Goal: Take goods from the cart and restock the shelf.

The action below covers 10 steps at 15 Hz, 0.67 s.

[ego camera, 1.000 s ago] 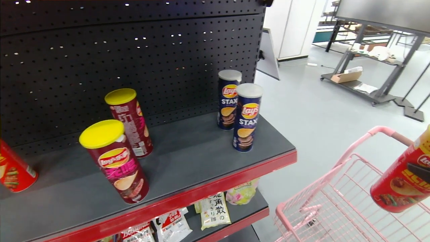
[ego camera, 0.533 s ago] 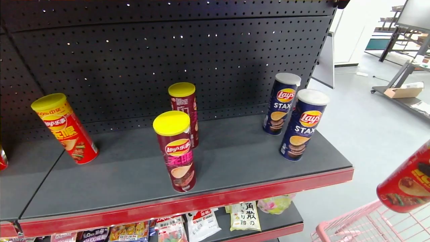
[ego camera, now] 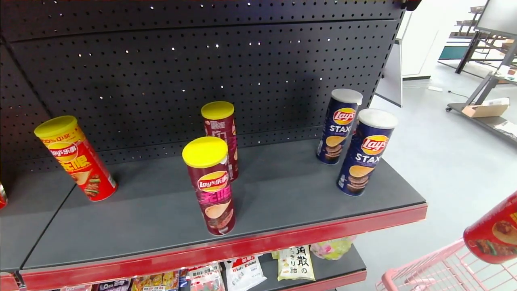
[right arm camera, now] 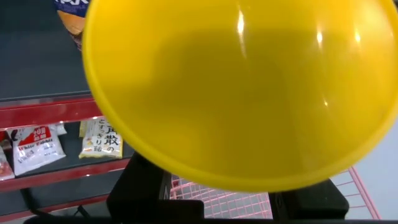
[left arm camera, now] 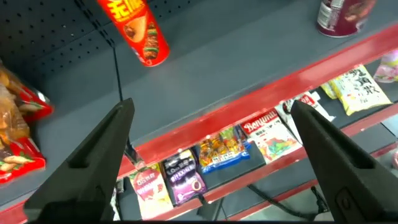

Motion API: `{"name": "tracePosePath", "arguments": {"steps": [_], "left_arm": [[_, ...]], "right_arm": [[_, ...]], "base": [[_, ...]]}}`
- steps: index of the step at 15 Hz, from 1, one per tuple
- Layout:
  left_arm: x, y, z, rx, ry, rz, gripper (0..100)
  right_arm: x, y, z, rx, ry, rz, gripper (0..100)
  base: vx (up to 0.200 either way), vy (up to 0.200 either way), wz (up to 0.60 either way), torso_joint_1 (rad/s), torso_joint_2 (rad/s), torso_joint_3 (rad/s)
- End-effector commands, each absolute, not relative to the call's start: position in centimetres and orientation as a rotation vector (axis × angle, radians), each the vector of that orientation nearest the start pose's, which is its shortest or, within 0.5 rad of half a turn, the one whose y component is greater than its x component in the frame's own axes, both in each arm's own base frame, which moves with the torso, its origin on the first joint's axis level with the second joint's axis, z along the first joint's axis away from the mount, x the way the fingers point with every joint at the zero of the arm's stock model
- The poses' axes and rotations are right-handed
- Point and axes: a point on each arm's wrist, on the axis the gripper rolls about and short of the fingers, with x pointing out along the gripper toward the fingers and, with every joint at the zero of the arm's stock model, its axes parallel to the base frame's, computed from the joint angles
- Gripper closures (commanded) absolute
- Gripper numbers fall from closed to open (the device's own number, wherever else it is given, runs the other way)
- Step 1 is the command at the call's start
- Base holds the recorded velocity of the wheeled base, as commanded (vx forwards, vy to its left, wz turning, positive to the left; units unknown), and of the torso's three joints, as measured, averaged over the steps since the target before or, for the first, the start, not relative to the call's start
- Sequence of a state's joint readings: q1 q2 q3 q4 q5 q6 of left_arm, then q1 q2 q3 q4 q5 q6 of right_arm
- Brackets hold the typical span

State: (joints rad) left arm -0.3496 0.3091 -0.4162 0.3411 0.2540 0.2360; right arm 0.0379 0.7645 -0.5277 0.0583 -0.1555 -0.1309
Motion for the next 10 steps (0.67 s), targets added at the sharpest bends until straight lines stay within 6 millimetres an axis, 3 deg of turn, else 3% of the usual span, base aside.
{"name": "tracePosePath", "arguments": {"steps": [1, 10], "left_arm": [[-1.80, 1.26, 16.11, 0.305, 0.212, -0.121, 0], [-1.88, 1.29, 16.16, 0.304, 0.205, -0.122, 0]], "right_arm": [[6.98, -0.08, 20.96, -0.160, 0.307, -0.096, 100], [7.04, -0.09, 20.72, -0.150, 0.317, -0.098, 100]], "base": [[0.000, 0.200, 0.00, 0.002, 0.00, -0.002], [0.000, 0.200, 0.00, 0.001, 0.00, 0.002]]}}
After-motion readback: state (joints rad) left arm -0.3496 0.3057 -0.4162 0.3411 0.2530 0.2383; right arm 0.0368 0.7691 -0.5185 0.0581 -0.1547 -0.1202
